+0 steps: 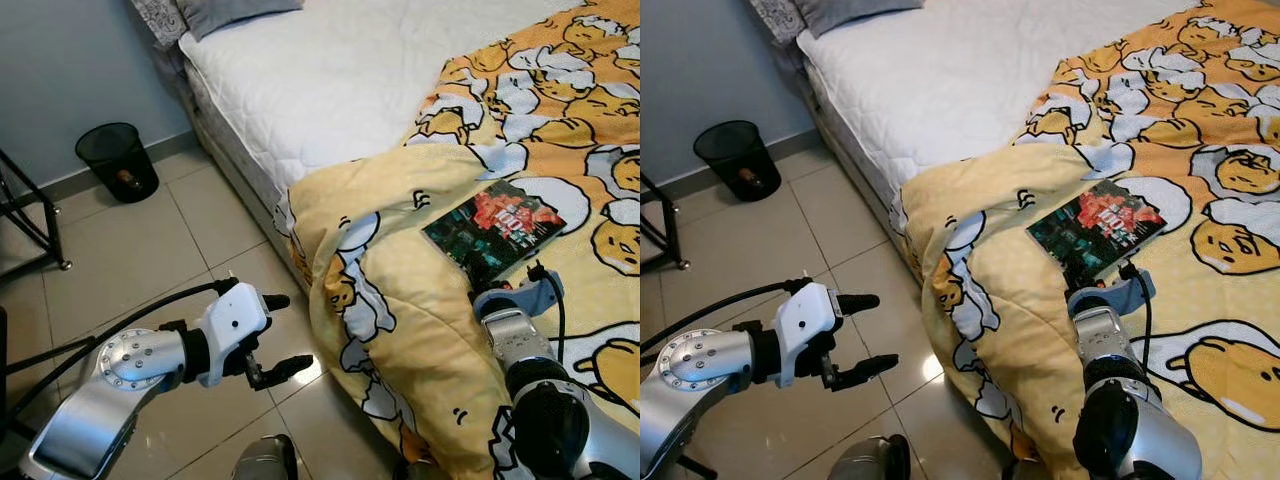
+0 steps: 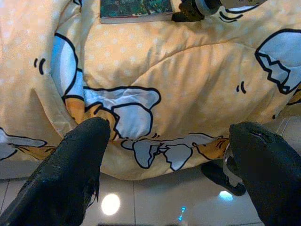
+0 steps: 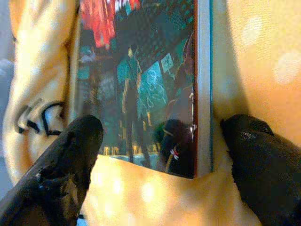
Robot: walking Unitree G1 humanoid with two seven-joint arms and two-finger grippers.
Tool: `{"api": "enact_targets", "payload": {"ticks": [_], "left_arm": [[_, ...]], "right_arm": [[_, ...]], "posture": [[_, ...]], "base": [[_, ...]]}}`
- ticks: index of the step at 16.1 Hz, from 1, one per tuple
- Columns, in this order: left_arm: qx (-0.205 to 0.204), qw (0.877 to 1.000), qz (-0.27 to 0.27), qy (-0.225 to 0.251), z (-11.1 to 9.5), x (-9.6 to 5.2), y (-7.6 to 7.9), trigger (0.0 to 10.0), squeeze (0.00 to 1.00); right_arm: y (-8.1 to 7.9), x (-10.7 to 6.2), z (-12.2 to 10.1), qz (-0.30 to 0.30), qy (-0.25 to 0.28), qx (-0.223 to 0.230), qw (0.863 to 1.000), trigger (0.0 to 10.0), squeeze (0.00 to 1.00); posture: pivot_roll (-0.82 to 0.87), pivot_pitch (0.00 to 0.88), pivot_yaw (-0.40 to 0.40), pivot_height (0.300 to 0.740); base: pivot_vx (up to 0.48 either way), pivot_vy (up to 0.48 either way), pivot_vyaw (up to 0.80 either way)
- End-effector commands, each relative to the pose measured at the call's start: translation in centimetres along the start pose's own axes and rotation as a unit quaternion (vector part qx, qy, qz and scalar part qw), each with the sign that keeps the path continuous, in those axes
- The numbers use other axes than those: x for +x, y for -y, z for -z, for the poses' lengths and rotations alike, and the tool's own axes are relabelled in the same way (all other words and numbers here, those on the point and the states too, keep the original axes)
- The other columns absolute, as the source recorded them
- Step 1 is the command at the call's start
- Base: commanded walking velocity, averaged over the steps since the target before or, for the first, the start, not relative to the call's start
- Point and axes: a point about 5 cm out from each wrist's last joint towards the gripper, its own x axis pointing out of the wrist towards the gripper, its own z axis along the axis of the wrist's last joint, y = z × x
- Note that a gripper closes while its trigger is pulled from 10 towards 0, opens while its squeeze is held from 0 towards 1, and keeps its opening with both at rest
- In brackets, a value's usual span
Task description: Clean up the room
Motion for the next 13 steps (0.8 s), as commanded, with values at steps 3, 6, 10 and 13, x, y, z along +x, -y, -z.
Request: {"api": "enact_targets", "payload": {"ticks": [3,6,10,13], "left_arm": [[0.003,1.0,-0.01,-0.002,-0.2,-0.5,-0.3,10.0,0.75],[0.002,1.0,-0.017,0.0,-0.3,-0.5,-0.3,10.0,0.75],[-0.001,1.0,-0.023,-0.003,-0.2,-0.9,-0.2,10.0,0.75],[-0.003,1.0,-0.024,-0.005,-0.1,-1.2,0.1,10.0,0.75]], "right_arm": [[-2.0,0.4,0.7,-0.058,-0.02,0.062,0.996,10.0,0.0],[-3.2,0.8,-1.0,-0.093,0.005,0.1,0.991,10.0,0.0],[-3.8,0.9,-1.1,-0.107,0.011,0.111,0.988,7.7,0.0],[-4.4,1.0,-0.9,-0.114,0.011,0.125,0.986,0.0,0.0]], "posture": [[0.23,0.174,0.111,0.74],[0.25,0.174,0.095,0.74],[0.26,0.185,0.089,0.74],[0.27,0.191,0.089,0.74]], "base": [[0.0,0.0,0.0],[0.0,0.0,0.0],[0.0,0.0,0.0],[0.0,0.0,0.0]]}}
